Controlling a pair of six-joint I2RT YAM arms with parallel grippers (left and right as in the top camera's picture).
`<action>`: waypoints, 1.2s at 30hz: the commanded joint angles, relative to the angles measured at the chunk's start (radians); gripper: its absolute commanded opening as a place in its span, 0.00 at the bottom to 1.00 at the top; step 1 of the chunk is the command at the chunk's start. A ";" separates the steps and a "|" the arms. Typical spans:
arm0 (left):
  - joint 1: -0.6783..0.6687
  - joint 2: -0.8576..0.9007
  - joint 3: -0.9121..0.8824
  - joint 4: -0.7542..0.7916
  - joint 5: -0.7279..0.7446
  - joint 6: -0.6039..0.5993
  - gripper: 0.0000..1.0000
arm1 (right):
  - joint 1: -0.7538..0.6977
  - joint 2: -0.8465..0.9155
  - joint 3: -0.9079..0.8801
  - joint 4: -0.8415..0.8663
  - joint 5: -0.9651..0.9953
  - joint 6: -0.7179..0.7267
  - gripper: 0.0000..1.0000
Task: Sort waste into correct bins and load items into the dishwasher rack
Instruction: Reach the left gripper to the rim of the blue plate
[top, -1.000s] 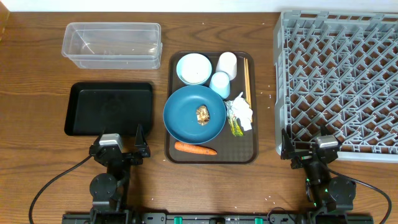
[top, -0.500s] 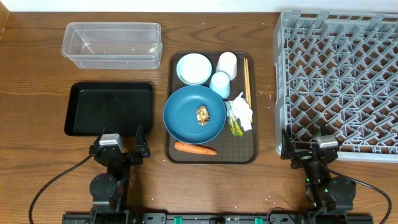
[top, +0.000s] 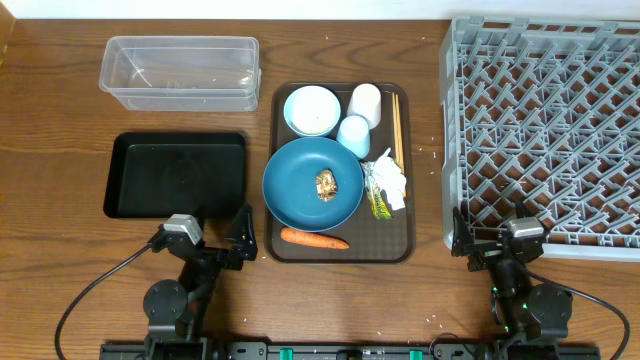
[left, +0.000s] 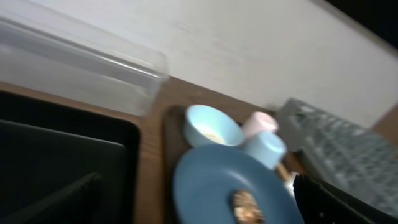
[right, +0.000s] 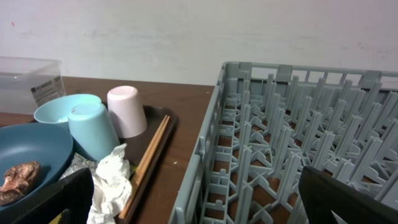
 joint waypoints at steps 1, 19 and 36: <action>0.003 -0.006 -0.017 0.026 0.172 -0.113 0.98 | -0.015 -0.005 -0.002 -0.003 -0.005 -0.011 0.99; 0.001 0.440 0.525 -0.445 0.314 0.093 0.98 | -0.015 -0.003 -0.002 -0.004 -0.004 -0.011 0.99; -0.597 1.176 1.052 -0.758 -0.154 0.218 0.98 | -0.015 -0.003 -0.002 -0.004 -0.005 -0.011 0.99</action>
